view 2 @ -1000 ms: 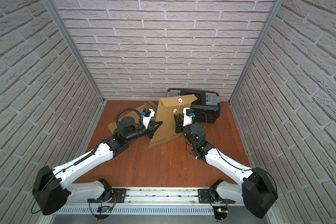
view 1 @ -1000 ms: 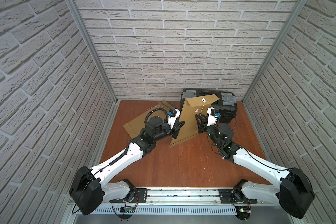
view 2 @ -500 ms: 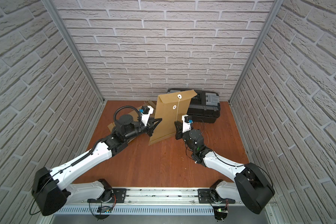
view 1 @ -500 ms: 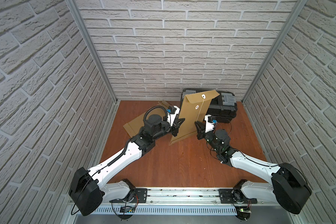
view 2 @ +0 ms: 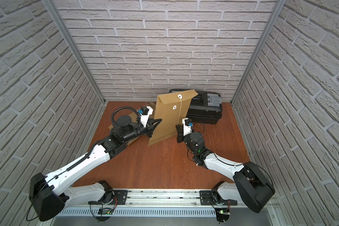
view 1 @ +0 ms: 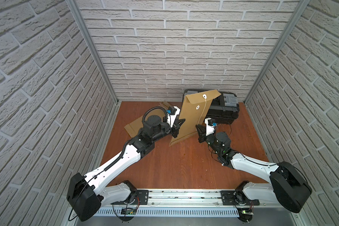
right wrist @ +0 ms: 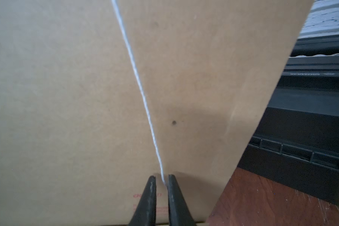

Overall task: Close the mouth of the file bag
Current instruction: Close the file bag.

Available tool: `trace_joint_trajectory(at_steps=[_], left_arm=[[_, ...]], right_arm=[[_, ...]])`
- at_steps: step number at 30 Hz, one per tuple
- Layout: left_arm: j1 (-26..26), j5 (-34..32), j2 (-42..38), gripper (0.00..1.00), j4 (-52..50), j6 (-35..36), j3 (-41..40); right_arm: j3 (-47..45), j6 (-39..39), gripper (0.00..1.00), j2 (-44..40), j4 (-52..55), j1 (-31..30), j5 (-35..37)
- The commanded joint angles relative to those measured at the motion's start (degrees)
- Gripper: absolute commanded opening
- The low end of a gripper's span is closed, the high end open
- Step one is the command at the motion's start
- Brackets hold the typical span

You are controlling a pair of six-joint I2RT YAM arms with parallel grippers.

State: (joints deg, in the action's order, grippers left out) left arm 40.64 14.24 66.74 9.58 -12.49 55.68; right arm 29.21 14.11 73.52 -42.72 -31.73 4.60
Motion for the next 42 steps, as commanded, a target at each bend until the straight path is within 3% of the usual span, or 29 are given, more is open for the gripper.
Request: trace_joint_trajectory(at_steps=[1, 5, 11, 24, 32, 35, 42], left_arm=[[0.3, 0.2, -1.3, 0.0, 2.6, 1.6, 2.5], [0.3, 0.7, -1.3, 0.0, 2.5, 1.4, 3.0], [0.5, 1.8, -1.3, 0.0, 1.9, 0.9, 3.9], [0.6, 1.3, -1.1, 0.0, 1.5, 1.2, 4.0], [0.6, -0.7, -1.3, 0.0, 1.4, 1.0, 3.6], [0.4, -1.8, -0.9, 0.0, 0.0, 1.0, 4.1], [-1.4, 1.1, 1.6, 0.0, -1.4, 0.5, 3.9]], right_arm=[[-0.9, -0.8, 0.19, 0.3, -3.8, 0.2, -2.0], [-1.2, -0.8, 0.26, 2.2, -5.4, 0.2, -1.0], [-0.8, -0.9, 0.27, 5.6, -8.7, 0.2, -0.2], [-1.4, -1.3, 0.16, 5.9, -10.6, 0.3, 1.1], [-2.4, -2.1, 0.03, 3.8, -9.2, 0.3, 1.9], [-2.4, -4.1, 0.03, 1.2, -5.0, -0.7, 2.7], [4.6, -16.1, 0.03, -4.2, 17.1, -9.8, 9.7]])
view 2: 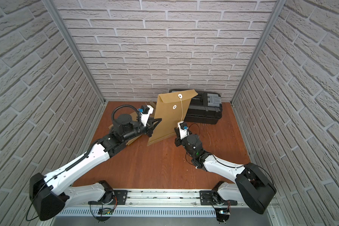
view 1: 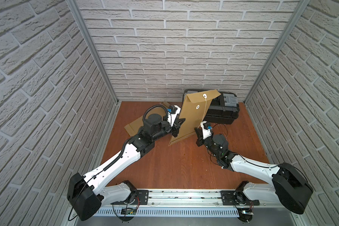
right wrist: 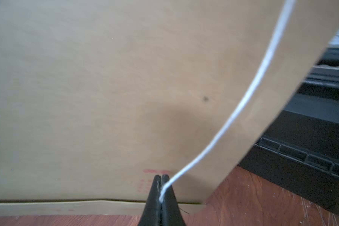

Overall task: Close the mouth of the file bag
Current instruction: Close the file bag.

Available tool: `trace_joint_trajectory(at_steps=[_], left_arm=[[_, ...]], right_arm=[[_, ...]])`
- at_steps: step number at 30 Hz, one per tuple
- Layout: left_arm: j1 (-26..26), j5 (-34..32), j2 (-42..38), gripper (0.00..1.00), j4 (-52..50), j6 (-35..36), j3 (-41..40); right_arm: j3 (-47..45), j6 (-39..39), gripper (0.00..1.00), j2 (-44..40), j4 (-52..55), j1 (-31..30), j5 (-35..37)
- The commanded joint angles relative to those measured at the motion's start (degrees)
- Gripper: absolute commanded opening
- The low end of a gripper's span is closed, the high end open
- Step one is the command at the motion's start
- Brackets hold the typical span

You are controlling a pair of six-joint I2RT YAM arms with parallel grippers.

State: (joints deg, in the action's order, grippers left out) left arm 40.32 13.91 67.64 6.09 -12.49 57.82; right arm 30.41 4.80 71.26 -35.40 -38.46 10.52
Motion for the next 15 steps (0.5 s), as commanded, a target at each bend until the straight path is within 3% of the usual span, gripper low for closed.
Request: trace_joint_trajectory(at_steps=[1, 8, 15], left_arm=[[-1.5, 2.2, 0.9, 0.0, 1.9, 0.3, 1.9], [-3.6, 8.8, 3.1, 0.0, -2.3, -0.1, 3.1], [-4.8, 14.1, 3.0, 0.0, -3.7, -1.6, 2.9]], right_arm=[[4.4, -8.5, 0.03, -2.1, 12.2, -4.5, 5.0], [12.8, -17.7, 0.03, 0.6, 25.0, -14.4, 11.7], [19.1, -23.5, 0.03, 5.3, 31.4, -19.1, 12.1]])
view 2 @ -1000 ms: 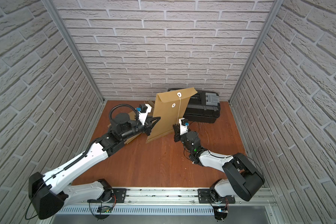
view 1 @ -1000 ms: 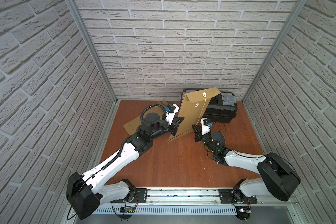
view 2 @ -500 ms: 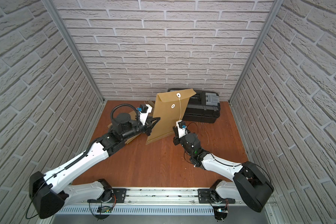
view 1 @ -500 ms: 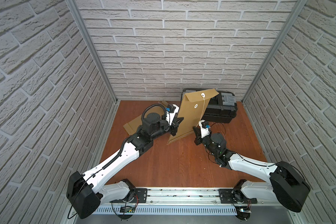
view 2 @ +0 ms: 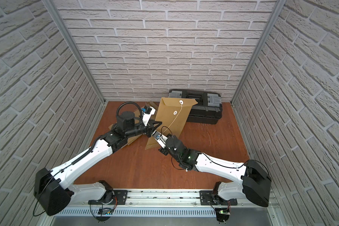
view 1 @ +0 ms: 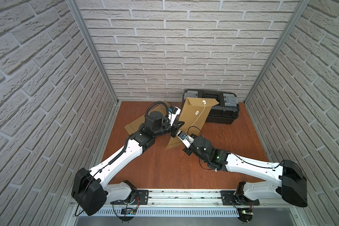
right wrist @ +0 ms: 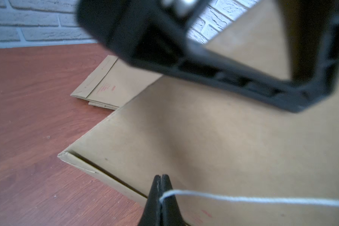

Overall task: Close the mouth of the file bag
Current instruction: Close the file bag.

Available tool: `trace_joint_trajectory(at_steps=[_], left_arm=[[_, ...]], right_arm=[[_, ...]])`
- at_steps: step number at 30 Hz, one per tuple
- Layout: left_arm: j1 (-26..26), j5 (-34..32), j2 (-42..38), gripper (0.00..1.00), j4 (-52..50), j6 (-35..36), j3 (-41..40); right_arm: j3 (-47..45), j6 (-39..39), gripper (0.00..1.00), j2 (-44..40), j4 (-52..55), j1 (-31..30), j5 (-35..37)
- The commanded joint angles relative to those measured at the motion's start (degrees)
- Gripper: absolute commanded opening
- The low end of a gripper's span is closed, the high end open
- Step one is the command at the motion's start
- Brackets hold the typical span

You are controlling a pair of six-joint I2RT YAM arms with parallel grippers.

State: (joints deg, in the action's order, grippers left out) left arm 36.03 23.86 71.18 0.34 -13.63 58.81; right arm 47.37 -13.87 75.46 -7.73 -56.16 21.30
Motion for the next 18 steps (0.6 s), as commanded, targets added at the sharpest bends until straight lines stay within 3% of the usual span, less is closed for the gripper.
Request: trace_joint_trajectory(at_steps=[1, 8, 14, 18], left_arm=[[-0.6, 4.9, -0.5, 0.0, 1.9, -0.7, 1.9], [-0.7, 10.2, -0.3, 0.0, 1.6, -1.6, 2.2], [-1.2, 10.4, 0.2, 0.0, 1.3, -1.9, 2.0], [-3.0, 11.3, -0.4, 0.0, 4.1, -4.4, 1.0]], right_arm=[[2.8, -5.6, 0.03, 1.7, 4.3, -1.8, 1.2], [5.1, -8.7, 0.03, 3.7, 6.8, -3.5, -0.4], [4.7, -8.7, 0.03, 3.5, 6.2, -4.8, -3.2], [3.2, -7.5, 0.03, 3.5, 4.4, -4.8, -0.9]])
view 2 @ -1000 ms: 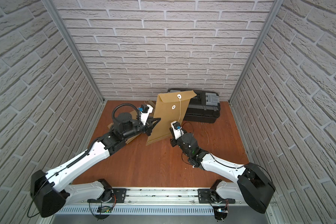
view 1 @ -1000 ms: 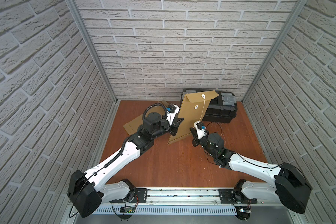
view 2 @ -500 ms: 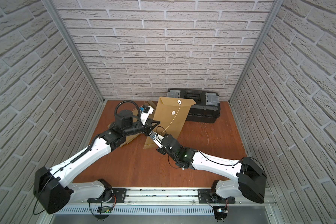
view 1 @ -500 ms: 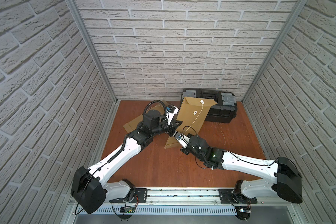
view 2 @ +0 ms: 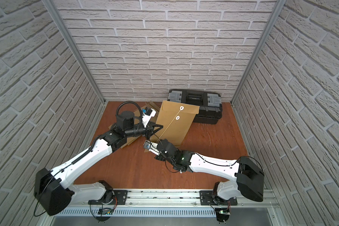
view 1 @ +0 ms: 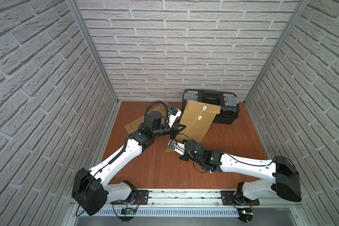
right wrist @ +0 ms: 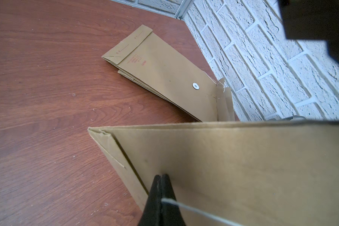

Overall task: Close the mouth of the file bag
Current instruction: Close the file bag.

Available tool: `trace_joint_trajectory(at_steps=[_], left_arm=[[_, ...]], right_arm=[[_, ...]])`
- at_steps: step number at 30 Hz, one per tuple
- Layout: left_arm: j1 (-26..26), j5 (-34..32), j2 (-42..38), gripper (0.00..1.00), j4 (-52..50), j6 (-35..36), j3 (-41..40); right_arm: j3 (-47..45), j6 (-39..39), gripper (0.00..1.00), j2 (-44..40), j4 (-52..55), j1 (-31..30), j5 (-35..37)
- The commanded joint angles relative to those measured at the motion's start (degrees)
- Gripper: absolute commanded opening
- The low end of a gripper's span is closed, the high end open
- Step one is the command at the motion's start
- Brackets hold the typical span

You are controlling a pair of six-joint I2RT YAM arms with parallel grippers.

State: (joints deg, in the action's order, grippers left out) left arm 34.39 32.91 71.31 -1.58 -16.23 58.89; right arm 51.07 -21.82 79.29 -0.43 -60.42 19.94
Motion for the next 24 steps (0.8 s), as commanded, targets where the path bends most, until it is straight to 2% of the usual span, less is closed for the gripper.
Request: trace_joint_trajectory(at_steps=[1, 9, 24], left_arm=[[-1.6, 2.9, -0.6, 0.0, 7.0, -2.6, 0.7], [-2.1, 8.5, -1.0, 0.0, 10.5, -5.8, 0.3], [-2.9, 12.7, -1.8, 0.0, 12.9, -8.7, -0.4]], right_arm=[[-1.1, 0.4, 0.03, -0.4, -3.7, -0.5, 0.7], [-2.9, 2.9, 0.03, 2.0, -7.9, 2.1, -0.4], [-6.4, 6.3, 0.03, 5.1, -13.8, 9.5, -3.2]])
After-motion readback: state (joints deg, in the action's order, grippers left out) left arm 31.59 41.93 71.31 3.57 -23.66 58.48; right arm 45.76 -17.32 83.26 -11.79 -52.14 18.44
